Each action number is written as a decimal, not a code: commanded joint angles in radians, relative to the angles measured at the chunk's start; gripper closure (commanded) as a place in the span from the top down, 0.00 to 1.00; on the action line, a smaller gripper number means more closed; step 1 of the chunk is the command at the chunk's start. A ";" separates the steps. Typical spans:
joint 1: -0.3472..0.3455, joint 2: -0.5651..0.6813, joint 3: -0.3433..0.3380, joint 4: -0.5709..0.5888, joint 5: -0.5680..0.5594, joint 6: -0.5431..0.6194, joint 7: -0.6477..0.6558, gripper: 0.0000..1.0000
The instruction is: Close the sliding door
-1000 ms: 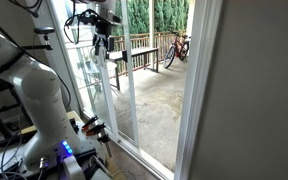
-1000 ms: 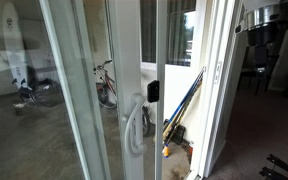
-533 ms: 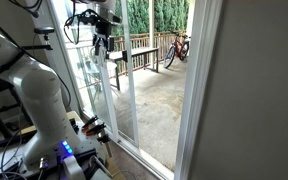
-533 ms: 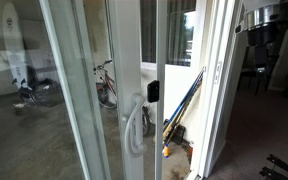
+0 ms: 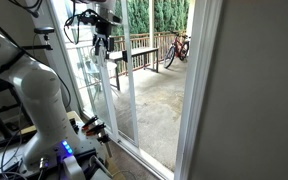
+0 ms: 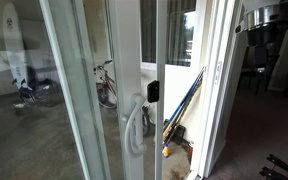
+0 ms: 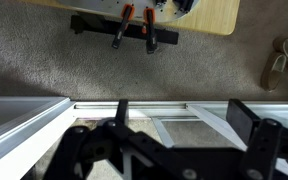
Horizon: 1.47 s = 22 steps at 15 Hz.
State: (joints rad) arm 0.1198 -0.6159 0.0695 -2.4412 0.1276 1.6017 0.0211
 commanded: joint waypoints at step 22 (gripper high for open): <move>0.043 0.178 0.235 0.161 -0.382 0.442 0.133 1.00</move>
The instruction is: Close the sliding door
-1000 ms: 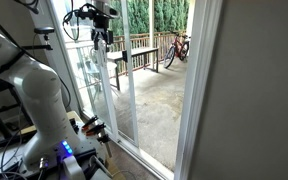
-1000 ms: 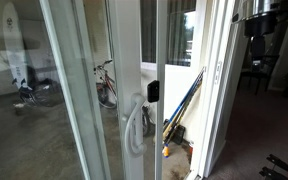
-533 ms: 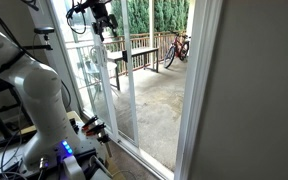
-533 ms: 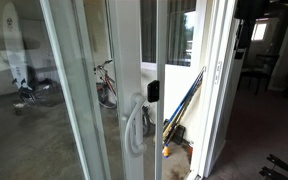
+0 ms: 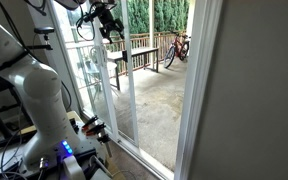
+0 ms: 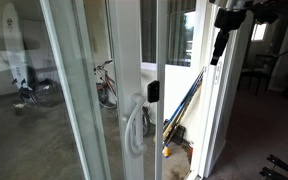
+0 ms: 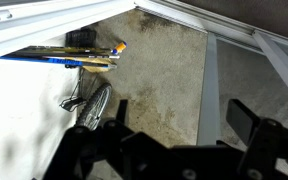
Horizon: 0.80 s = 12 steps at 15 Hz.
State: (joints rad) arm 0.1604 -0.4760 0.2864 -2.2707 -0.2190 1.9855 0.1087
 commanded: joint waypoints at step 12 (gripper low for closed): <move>0.012 0.168 -0.017 0.050 -0.102 0.070 -0.067 1.00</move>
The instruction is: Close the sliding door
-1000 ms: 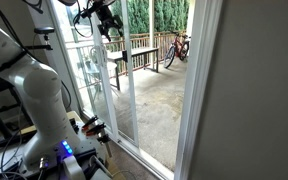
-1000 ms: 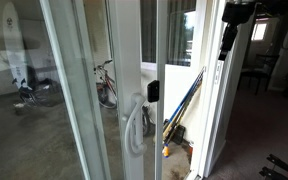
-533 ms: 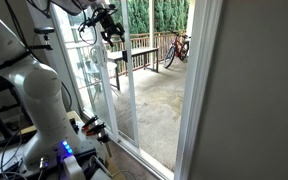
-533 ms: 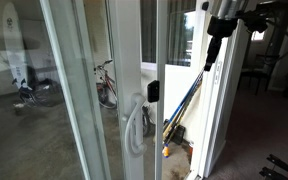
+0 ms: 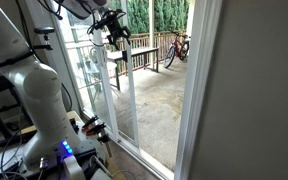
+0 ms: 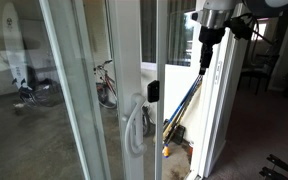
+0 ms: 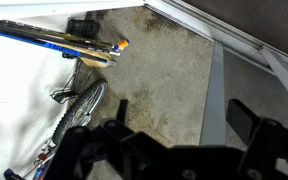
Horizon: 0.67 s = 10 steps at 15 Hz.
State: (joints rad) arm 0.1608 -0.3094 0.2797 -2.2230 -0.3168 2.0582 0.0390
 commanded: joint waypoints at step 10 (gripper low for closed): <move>0.018 0.015 -0.009 -0.025 -0.009 0.041 0.010 1.00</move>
State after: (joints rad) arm 0.1710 -0.3084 0.2818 -2.2239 -0.3168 2.0595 0.0426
